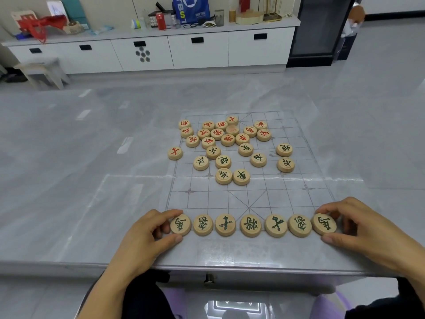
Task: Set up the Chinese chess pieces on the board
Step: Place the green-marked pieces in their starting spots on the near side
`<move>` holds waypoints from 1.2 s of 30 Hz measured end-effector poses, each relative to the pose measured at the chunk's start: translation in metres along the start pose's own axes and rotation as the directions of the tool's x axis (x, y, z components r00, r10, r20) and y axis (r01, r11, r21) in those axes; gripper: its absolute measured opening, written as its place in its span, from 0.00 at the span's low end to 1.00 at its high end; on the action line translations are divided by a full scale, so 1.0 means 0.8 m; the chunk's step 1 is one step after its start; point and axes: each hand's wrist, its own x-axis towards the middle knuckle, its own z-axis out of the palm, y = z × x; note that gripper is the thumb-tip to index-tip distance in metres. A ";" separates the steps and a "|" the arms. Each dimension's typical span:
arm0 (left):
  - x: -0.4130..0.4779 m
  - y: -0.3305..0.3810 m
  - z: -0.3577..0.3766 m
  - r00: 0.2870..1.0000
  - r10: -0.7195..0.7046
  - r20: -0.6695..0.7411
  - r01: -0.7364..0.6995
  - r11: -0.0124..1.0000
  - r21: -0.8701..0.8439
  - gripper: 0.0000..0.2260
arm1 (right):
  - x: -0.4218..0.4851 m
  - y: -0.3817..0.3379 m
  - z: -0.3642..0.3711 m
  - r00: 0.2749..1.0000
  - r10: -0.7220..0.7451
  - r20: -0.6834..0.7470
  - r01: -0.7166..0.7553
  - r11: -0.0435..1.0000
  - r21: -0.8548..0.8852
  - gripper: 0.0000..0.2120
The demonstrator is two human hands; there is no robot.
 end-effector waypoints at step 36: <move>0.153 0.018 -0.024 0.903 -0.284 -0.323 0.274 0.959 -0.075 0.16 | 0.163 -0.039 -0.031 0.990 0.059 -0.126 -0.071 0.993 -0.090 0.15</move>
